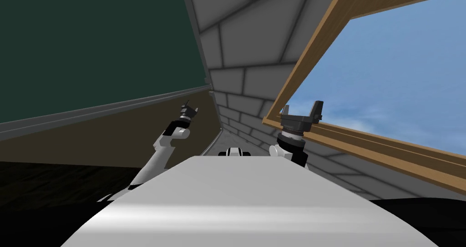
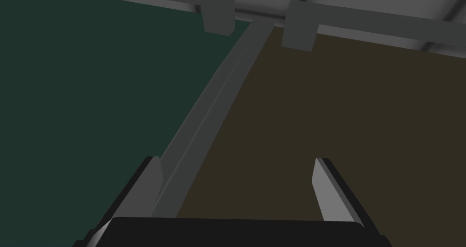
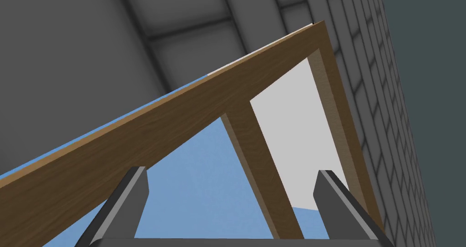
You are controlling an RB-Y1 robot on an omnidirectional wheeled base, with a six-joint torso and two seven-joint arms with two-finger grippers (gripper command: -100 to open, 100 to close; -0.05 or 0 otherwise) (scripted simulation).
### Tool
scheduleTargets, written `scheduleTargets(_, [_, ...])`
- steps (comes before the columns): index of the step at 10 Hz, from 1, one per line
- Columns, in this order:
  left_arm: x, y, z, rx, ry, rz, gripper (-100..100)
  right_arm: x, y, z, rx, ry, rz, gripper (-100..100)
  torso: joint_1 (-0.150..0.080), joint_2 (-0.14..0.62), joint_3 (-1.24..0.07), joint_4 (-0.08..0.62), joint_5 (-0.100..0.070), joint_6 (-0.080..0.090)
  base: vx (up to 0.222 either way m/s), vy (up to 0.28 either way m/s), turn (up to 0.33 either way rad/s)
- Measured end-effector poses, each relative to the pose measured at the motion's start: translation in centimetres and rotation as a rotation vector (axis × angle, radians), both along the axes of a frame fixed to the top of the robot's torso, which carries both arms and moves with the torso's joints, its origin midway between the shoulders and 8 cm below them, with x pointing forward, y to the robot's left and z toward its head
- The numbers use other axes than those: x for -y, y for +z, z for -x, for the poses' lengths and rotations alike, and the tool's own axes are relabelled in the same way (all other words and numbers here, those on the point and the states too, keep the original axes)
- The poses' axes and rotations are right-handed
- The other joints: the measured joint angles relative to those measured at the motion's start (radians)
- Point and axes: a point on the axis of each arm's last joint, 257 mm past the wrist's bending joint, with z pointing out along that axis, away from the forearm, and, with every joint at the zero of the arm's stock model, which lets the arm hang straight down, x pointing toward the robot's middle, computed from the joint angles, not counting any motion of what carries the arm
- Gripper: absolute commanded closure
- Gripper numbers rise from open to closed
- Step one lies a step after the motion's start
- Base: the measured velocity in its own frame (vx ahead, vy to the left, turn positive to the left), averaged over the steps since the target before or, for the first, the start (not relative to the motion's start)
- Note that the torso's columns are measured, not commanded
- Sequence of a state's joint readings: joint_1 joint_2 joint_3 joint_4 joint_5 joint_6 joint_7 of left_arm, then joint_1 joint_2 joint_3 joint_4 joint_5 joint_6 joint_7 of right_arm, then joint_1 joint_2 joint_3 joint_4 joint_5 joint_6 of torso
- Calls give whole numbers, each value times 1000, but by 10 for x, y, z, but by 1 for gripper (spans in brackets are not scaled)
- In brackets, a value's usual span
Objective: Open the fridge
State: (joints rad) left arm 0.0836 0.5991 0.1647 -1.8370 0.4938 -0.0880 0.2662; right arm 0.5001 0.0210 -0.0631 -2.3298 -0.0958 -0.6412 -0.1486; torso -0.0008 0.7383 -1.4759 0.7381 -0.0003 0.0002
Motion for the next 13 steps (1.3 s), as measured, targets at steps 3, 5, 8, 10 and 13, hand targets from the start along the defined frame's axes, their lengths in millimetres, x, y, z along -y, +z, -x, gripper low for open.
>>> scheduleTargets(3, [-28, 5, -17, -53, 21, 22, -100, 0, 0, 0, 0, 0, 0, 0, 0, -1, -1, 0, 0, 0, -8, -45, -82])
scheduleTargets(5, [-45, 9, -27, -84, 36, 37, -100, 0, 0, 0, 0, 0, 0, 0, 1, -1, -1, 0, 0, 0, 8, -41, -55])
scheduleTargets(8, [-70, 22, -43, -121, 59, 66, -100, 0, 0, 0, 0, 0, 0, 0, -1, -1, -1, 0, 0, 0, 29, -64, -87])
scheduleTargets(10, [-90, 31, -51, -147, 80, 95, -100, 0, 0, 0, 0, 0, 0, 0, 1, -1, -1, -1, 0, -1, 53, -66, -46])
scheduleTargets(13, [-118, 44, -60, -177, 108, 139, -100, 0, 0, 0, 0, 0, 0, 0, 1, 0, 0, 0, 0, 0, 64, -72, -51])
